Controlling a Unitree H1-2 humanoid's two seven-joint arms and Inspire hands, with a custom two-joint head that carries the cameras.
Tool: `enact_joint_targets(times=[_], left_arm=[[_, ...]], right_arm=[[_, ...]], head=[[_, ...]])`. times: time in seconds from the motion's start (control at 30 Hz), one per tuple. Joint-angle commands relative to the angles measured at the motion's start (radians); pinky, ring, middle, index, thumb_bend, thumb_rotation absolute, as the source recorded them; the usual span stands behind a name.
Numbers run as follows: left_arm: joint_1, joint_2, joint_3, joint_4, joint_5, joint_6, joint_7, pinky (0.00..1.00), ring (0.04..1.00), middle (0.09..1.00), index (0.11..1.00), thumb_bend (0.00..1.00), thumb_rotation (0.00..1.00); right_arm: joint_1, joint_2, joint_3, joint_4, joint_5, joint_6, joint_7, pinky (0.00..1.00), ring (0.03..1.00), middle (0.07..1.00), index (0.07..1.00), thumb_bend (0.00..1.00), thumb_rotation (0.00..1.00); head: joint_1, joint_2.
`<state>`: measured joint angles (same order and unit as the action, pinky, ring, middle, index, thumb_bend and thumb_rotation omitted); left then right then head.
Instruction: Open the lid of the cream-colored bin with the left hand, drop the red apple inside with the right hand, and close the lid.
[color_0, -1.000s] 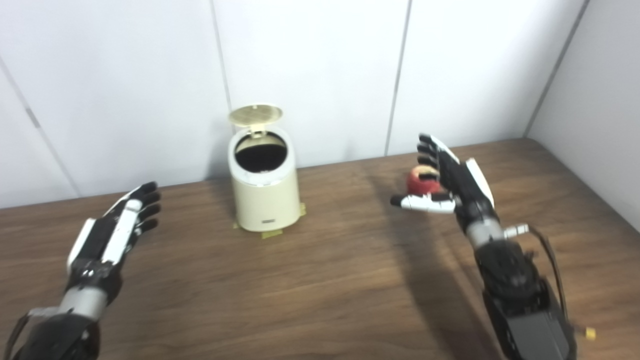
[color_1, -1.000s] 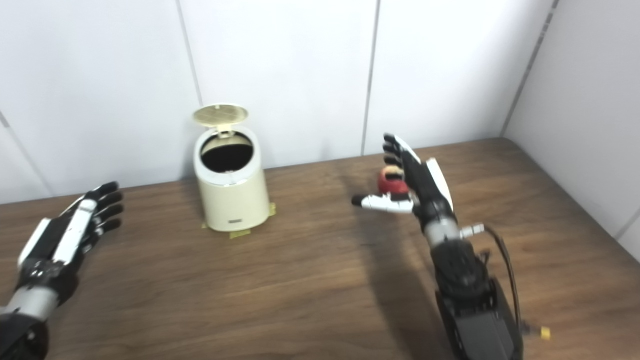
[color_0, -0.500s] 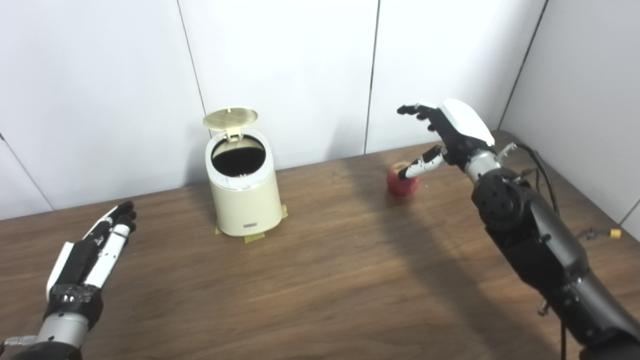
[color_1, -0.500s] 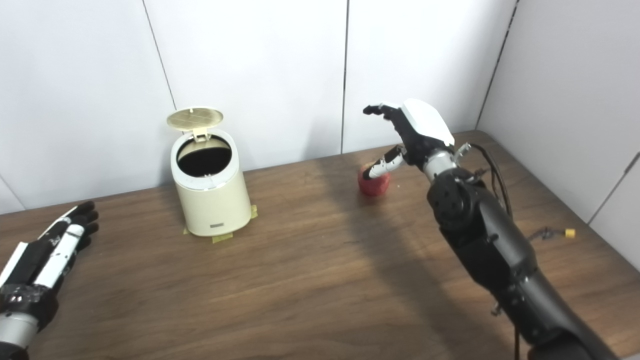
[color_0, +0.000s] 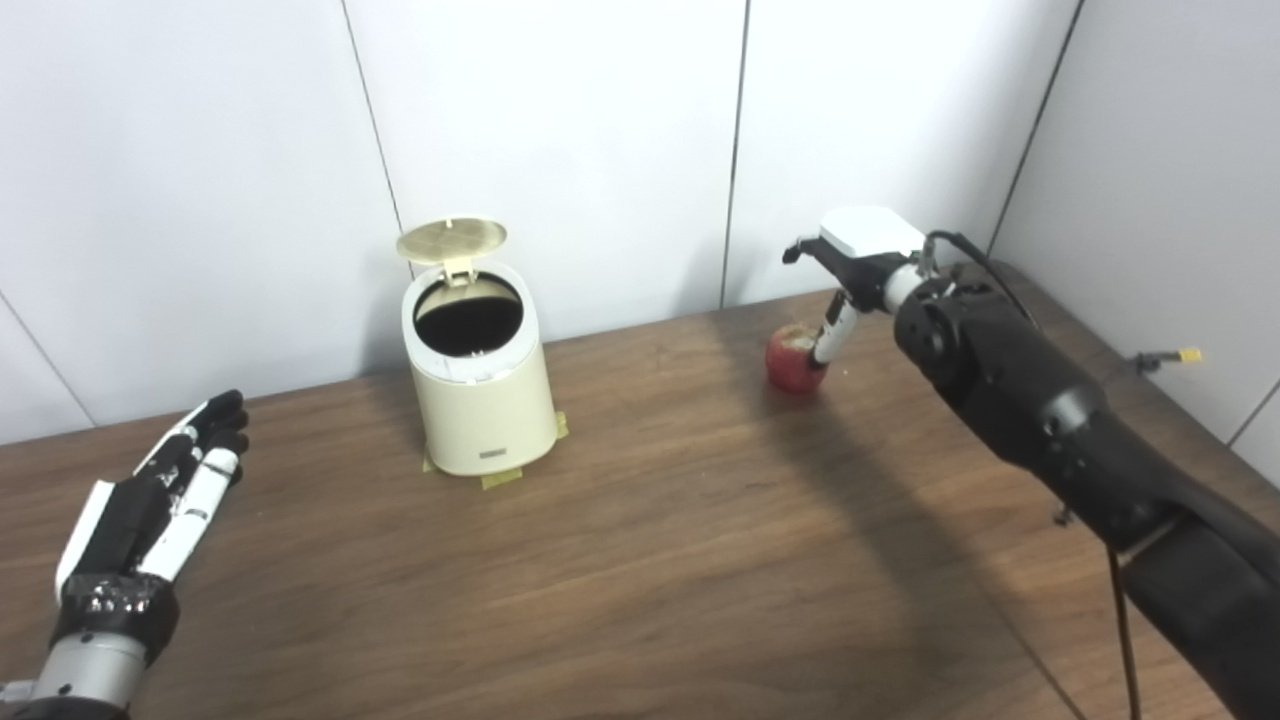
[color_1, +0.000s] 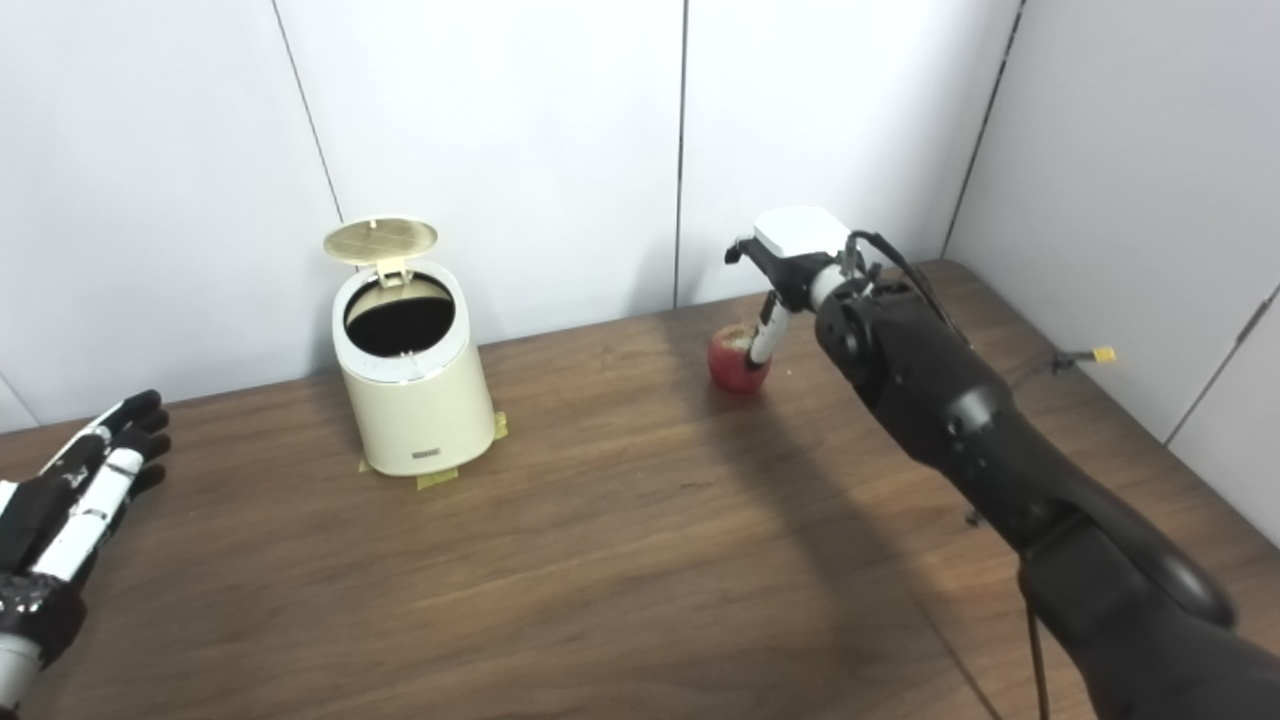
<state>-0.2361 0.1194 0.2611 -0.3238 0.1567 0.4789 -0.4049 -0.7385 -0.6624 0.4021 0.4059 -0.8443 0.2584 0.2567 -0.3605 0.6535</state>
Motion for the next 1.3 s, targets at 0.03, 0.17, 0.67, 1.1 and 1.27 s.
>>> enact_joint_targets(times=[0.03, 0.17, 0.67, 1.1, 1.27], left_arm=[[-0.040, 0.028, 0.007, -0.018, -0.046, -0.009, -0.001, 0.92, 0.924, 0.923, 0.906, 0.26, 0.63], [-0.046, 0.061, 0.000, -0.010, -0.064, -0.009, 0.014, 0.89, 0.902, 0.911, 0.905, 0.30, 0.68], [-0.031, 0.084, -0.027, -0.032, -0.105, -0.009, 0.055, 0.87, 0.885, 0.898, 0.898, 0.29, 0.63], [-0.031, 0.091, -0.042, -0.032, -0.051, -0.009, 0.026, 0.88, 0.894, 0.907, 0.911, 0.24, 0.31], [-0.039, 0.085, -0.030, -0.036, -0.004, -0.009, -0.005, 0.85, 0.886, 0.901, 0.914, 0.24, 0.22]], right_arm=[[-0.095, -0.013, 0.000, 0.038, -0.028, -0.035, -0.019, 0.79, 0.899, 0.864, 0.821, 0.99, 0.20], [-0.116, -0.006, 0.000, 0.081, -0.025, -0.045, -0.010, 0.80, 0.895, 0.870, 0.826, 1.00, 0.18], [-0.066, 0.017, -0.037, 0.065, 0.050, -0.040, 0.039, 0.76, 0.904, 0.870, 0.821, 1.00, 0.16], [0.003, 0.087, -0.173, 0.115, 0.220, -0.002, -0.011, 0.75, 0.840, 0.860, 0.807, 1.00, 0.12], [0.012, 0.082, -0.159, 0.104, 0.213, 0.019, 0.002, 0.75, 0.855, 0.874, 0.815, 0.98, 0.13]], head=[[0.002, 0.001], [0.005, 0.002], [0.007, 0.006], [0.021, 0.016], [0.018, 0.020]])
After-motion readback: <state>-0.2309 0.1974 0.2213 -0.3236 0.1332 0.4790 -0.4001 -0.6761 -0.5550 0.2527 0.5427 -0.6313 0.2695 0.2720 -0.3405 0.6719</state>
